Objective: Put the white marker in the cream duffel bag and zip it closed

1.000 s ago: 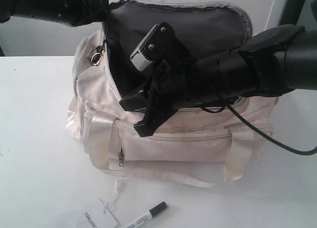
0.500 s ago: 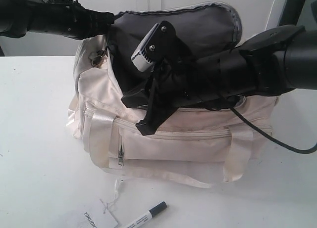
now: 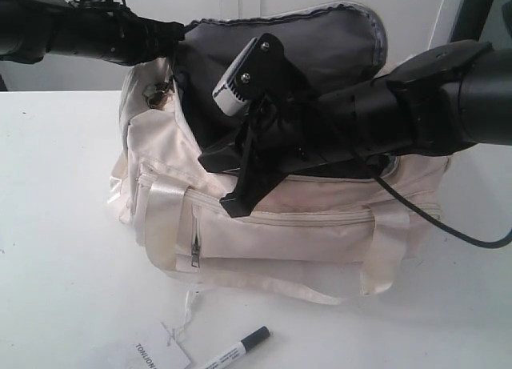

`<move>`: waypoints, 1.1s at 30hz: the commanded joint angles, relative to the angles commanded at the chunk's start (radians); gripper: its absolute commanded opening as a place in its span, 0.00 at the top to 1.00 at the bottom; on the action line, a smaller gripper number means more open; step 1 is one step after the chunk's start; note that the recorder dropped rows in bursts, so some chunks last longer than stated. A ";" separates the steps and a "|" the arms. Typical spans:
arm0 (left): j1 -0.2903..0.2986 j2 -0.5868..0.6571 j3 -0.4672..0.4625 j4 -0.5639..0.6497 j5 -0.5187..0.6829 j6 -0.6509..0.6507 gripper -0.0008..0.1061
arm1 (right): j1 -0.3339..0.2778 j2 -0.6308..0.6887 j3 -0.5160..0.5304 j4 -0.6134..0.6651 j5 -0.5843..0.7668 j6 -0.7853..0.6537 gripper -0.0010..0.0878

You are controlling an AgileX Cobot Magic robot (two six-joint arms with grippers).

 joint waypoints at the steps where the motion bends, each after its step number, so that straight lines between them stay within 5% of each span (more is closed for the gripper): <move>1: 0.000 0.000 0.000 0.000 0.000 0.000 0.99 | 0.000 0.000 0.000 0.000 -0.004 0.000 0.98; 13: 0.000 0.000 0.000 0.000 0.000 0.000 0.99 | 0.000 0.000 0.000 0.000 -0.060 0.021 0.56; 33: 0.000 0.000 0.000 0.000 0.000 0.000 0.99 | 0.000 -0.003 0.000 0.002 -0.137 0.183 0.55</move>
